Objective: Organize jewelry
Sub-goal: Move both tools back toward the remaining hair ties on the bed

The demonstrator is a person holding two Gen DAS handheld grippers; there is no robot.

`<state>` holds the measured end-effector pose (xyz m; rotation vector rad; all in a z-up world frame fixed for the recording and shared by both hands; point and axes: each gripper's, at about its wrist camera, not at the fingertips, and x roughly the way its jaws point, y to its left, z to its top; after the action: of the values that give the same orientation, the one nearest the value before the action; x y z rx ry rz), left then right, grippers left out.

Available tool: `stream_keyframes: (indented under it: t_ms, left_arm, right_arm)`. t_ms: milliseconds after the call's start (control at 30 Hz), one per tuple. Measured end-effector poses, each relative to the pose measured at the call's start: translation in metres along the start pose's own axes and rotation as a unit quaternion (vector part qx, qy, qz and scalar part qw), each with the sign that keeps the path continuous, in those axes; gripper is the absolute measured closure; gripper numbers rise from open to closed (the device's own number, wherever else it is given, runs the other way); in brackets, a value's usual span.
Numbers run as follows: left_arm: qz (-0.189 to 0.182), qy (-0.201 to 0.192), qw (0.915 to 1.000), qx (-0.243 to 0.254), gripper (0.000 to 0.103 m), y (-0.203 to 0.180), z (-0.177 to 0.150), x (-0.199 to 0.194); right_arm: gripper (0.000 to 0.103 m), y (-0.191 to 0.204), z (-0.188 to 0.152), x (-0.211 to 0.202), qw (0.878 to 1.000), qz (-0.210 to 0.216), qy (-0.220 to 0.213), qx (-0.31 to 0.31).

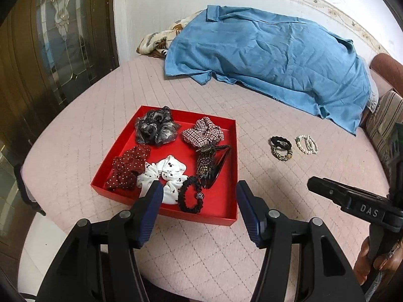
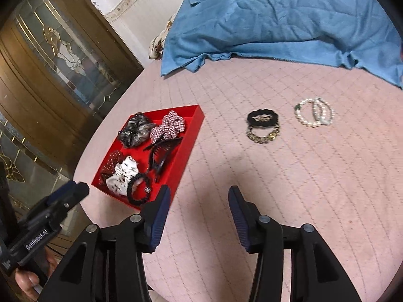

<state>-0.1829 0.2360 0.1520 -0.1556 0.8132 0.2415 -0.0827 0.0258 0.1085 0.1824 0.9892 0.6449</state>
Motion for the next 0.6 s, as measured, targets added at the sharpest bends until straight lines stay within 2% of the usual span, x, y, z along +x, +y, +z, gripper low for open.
stream_keyframes:
  t_ms: [200, 333, 600]
  left_arm:
    - [0.017, -0.004, 0.9997, 0.018, 0.043, -0.012, -0.002, -0.009]
    - [0.023, -0.010, 0.9991, 0.034, 0.043, -0.022, -0.004, -0.015]
    - [0.034, -0.019, 0.9975, 0.059, 0.041, -0.037, -0.006, -0.023]
  right_arm:
    - [0.049, -0.003, -0.010, -0.016, 1.000, -0.018, -0.013, -0.018]
    - [0.045, -0.009, -0.014, -0.025, 0.999, -0.026, -0.021, -0.022]
    - [0.045, -0.022, -0.021, -0.038, 0.998, -0.041, -0.032, -0.021]
